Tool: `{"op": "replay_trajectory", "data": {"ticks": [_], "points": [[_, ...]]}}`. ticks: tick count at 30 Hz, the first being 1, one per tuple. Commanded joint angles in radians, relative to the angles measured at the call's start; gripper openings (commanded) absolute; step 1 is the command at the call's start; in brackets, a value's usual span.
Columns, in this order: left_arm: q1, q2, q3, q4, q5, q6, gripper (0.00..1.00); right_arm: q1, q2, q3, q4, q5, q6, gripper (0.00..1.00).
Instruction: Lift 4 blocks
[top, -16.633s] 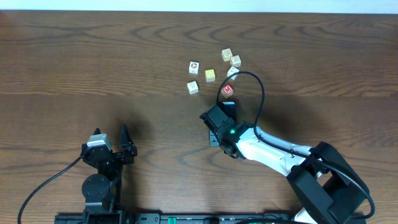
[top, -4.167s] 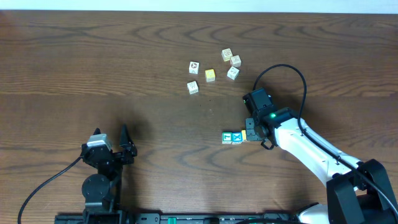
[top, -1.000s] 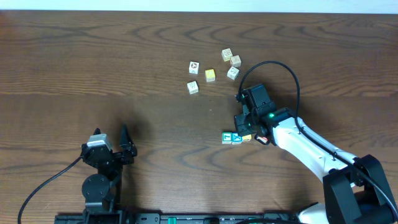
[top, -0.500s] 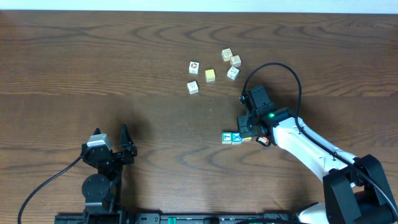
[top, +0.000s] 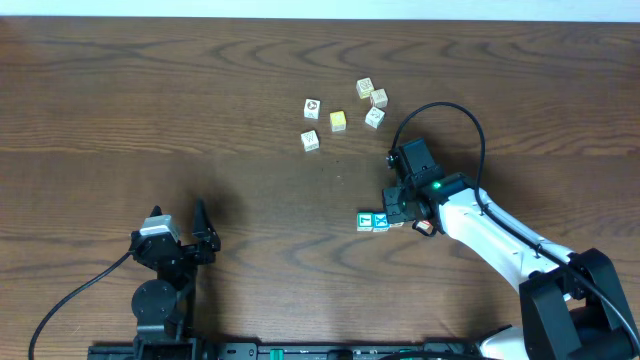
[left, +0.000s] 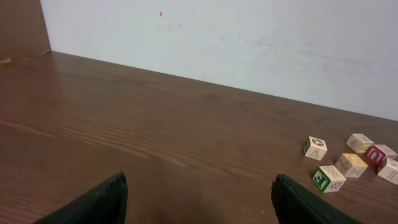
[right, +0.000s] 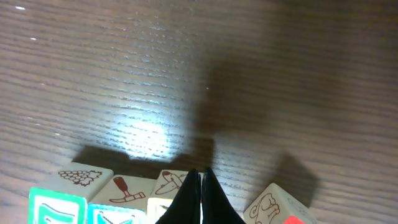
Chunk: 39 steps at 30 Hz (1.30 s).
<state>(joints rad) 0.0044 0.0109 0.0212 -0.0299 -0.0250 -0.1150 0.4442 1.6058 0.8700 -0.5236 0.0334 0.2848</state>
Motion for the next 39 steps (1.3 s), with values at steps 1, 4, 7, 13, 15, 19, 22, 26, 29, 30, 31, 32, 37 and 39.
{"op": "replay_trajectory", "data": {"ticks": [1, 4, 7, 13, 15, 19, 22, 26, 29, 30, 31, 32, 37, 39], "points": [[-0.003, -0.006, -0.016, -0.044, -0.010, -0.002, 0.75, 0.009, 0.006, 0.016, -0.005, -0.003, 0.018, 0.01], [-0.003, -0.006, -0.016, -0.044, -0.010, -0.002, 0.75, 0.009, 0.006, 0.016, -0.009, -0.009, 0.018, 0.01], [-0.003, -0.006, -0.016, -0.044, -0.010, -0.002, 0.75, 0.009, 0.006, 0.016, -0.011, -0.009, 0.018, 0.01], [-0.003, -0.006, -0.016, -0.044, -0.010, -0.002, 0.75, 0.009, 0.006, 0.016, -0.011, -0.009, 0.018, 0.01], [-0.003, -0.006, -0.016, -0.044, -0.010, -0.002, 0.75, 0.009, 0.006, 0.016, -0.005, -0.009, 0.018, 0.01], [-0.003, -0.006, -0.016, -0.044, -0.010, -0.002, 0.75, 0.009, 0.006, 0.016, 0.020, -0.009, 0.018, 0.01], [-0.003, -0.006, -0.016, -0.044, -0.010, -0.002, 0.75, 0.009, 0.006, 0.016, 0.036, -0.010, 0.018, 0.01], [-0.003, -0.006, -0.016, -0.044, -0.010, -0.002, 0.75, 0.009, 0.006, 0.016, 0.038, -0.018, 0.018, 0.01], [-0.003, -0.006, -0.016, -0.044, -0.010, -0.002, 0.75, 0.009, 0.006, 0.016, 0.032, -0.038, 0.018, 0.01], [-0.003, -0.006, -0.016, -0.044, -0.010, -0.002, 0.75, 0.009, 0.006, 0.016, 0.032, -0.044, 0.018, 0.01], [-0.003, -0.006, -0.016, -0.044, -0.010, -0.002, 0.75, 0.009, 0.006, 0.016, 0.030, -0.048, 0.018, 0.01], [-0.003, -0.006, -0.016, -0.044, -0.010, -0.002, 0.75, 0.009, 0.006, 0.016, 0.028, -0.050, 0.018, 0.01], [-0.003, -0.006, -0.016, -0.044, -0.010, -0.002, 0.75, 0.009, 0.006, 0.016, 0.018, -0.050, 0.018, 0.01], [-0.003, -0.006, -0.016, -0.044, -0.010, -0.002, 0.75, 0.009, 0.006, 0.016, 0.012, -0.050, 0.018, 0.01]]}}
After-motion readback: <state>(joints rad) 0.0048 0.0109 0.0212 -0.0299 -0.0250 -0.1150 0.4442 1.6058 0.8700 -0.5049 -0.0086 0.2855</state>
